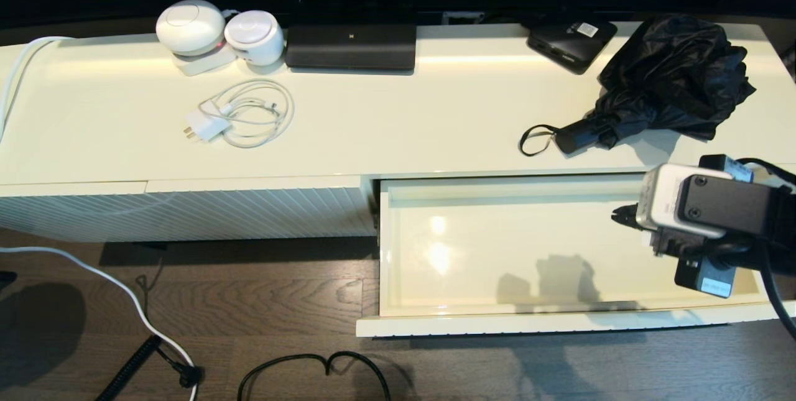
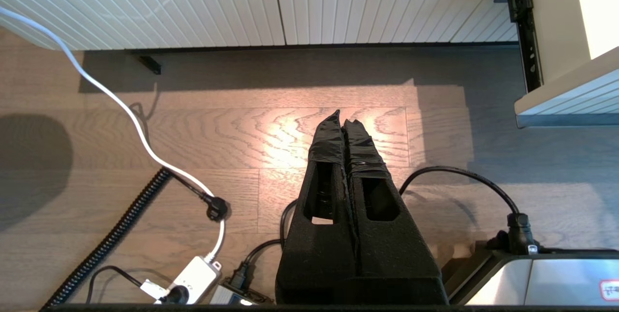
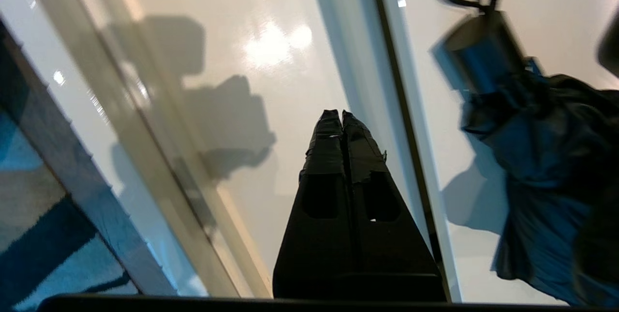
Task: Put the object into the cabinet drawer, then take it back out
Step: Put the umbrella in the drawer
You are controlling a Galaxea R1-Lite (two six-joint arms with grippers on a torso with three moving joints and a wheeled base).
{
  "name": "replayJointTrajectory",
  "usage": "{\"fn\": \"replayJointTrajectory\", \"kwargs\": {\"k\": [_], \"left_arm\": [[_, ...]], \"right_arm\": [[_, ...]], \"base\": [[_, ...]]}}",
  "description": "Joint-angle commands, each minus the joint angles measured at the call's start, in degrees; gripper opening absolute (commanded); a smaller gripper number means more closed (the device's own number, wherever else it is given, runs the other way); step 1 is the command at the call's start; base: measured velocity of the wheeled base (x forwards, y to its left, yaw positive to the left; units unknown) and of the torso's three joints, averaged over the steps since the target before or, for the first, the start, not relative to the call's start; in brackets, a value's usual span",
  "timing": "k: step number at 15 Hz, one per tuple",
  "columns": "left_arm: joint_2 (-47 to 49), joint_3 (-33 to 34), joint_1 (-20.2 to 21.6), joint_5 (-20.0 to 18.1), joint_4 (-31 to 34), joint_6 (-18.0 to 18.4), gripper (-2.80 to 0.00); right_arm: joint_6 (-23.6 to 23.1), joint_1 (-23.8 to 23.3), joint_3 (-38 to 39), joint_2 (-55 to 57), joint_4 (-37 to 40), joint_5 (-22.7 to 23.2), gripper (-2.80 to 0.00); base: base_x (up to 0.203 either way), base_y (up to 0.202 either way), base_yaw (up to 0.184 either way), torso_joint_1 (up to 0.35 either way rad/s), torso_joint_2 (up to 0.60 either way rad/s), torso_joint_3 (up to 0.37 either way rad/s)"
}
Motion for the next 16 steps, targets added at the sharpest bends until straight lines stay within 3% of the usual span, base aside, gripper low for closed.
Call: {"fn": "replayJointTrajectory", "kwargs": {"k": [1,5,7,10,14,16], "left_arm": [[-0.1,0.0,0.0,0.0,0.0,-0.1,-2.8],[0.0,-0.1,0.0,0.0,0.0,-0.1,-2.8],[-0.1,0.0,0.0,0.0,0.0,-0.1,-2.8],[-0.1,0.0,0.0,0.0,0.0,0.0,-2.8],[-0.1,0.0,0.0,0.0,0.0,-0.1,-2.8],[-0.1,0.0,0.0,0.0,0.0,-0.1,-2.8]], "right_arm": [[4.9,-1.0,-5.6,1.1,0.5,-0.1,-2.8],[26.6,-2.2,-16.0,5.8,6.8,-1.1,-2.8],[37.8,-2.3,-18.0,7.4,7.6,-6.9,-2.8],[48.9,-2.5,-19.8,8.3,8.7,-8.9,-2.8],[69.6,-3.4,-29.2,9.5,15.3,-9.3,-2.8],[79.6,-3.5,-33.6,10.1,18.7,-12.2,-2.8]], "base": [[0.0,0.0,0.0,0.0,0.0,0.0],[0.0,0.0,0.0,0.0,0.0,0.0],[0.0,0.0,0.0,0.0,0.0,0.0],[0.0,0.0,0.0,0.0,0.0,0.0],[0.0,0.0,0.0,0.0,0.0,0.0],[0.0,0.0,0.0,0.0,0.0,0.0]]}}
